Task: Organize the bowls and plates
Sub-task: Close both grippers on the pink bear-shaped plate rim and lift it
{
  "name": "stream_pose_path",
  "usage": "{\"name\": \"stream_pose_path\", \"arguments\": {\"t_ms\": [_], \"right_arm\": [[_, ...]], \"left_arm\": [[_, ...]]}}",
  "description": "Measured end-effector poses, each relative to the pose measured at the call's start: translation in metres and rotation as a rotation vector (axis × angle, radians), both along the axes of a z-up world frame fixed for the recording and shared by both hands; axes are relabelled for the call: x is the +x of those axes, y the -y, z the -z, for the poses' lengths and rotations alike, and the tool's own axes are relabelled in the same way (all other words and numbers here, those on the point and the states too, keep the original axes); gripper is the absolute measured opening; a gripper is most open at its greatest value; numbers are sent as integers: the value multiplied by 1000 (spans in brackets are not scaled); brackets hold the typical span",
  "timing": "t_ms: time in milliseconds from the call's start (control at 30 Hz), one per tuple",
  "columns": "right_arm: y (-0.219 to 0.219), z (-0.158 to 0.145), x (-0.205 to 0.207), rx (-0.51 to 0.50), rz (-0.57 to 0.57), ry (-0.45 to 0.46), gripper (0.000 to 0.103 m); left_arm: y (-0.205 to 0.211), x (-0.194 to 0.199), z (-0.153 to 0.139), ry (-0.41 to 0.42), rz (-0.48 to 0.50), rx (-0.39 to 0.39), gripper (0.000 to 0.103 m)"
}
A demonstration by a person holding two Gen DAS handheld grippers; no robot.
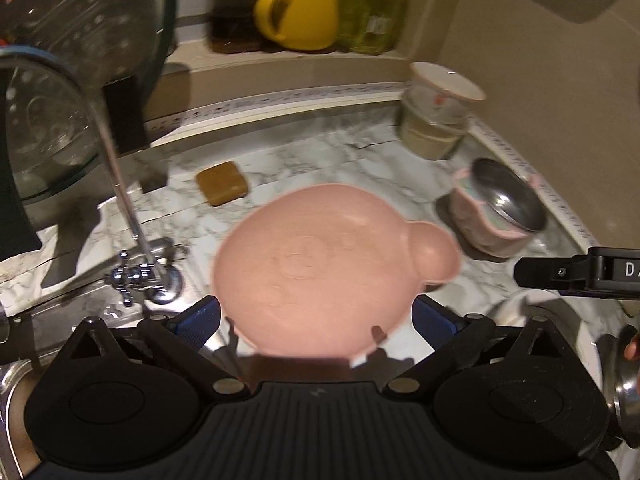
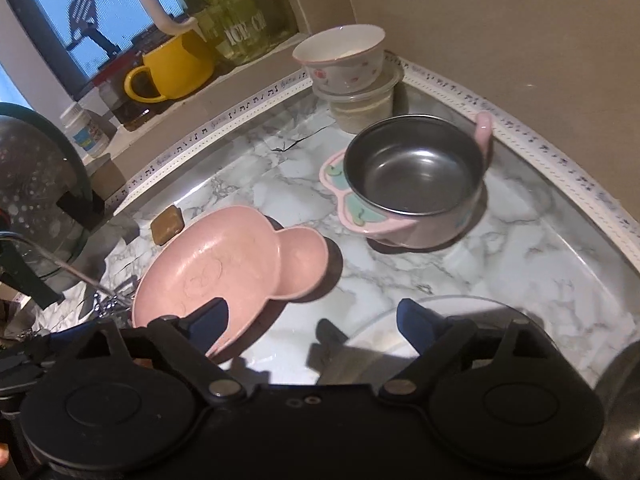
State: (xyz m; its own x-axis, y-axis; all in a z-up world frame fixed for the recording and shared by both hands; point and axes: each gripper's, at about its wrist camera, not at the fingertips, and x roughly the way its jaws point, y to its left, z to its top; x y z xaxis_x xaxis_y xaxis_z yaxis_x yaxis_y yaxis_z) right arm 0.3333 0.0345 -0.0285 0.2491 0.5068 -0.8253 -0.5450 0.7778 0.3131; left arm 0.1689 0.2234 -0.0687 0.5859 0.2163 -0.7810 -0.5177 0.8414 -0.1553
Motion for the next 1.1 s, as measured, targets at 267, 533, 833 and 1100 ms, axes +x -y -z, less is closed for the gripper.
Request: {"name": "stream_pose_path", "arguments": {"t_ms": [267,533,833,1100], "right_arm": [[-24,31,19,-35,2,-57,82],[-37,56,33,-69,20,-101,64],[-45,67,40,-75,23,-115,41],[-50,70,42,-62,18,-128,22]], "left_arm": [[-28,5,22,-55,-63,25,102],[-43,16,41,-77,-108,-9,102],[-54,21,56,-101,-121,-65,69],[-58,21,63,-110,-135,-116,45]]}}
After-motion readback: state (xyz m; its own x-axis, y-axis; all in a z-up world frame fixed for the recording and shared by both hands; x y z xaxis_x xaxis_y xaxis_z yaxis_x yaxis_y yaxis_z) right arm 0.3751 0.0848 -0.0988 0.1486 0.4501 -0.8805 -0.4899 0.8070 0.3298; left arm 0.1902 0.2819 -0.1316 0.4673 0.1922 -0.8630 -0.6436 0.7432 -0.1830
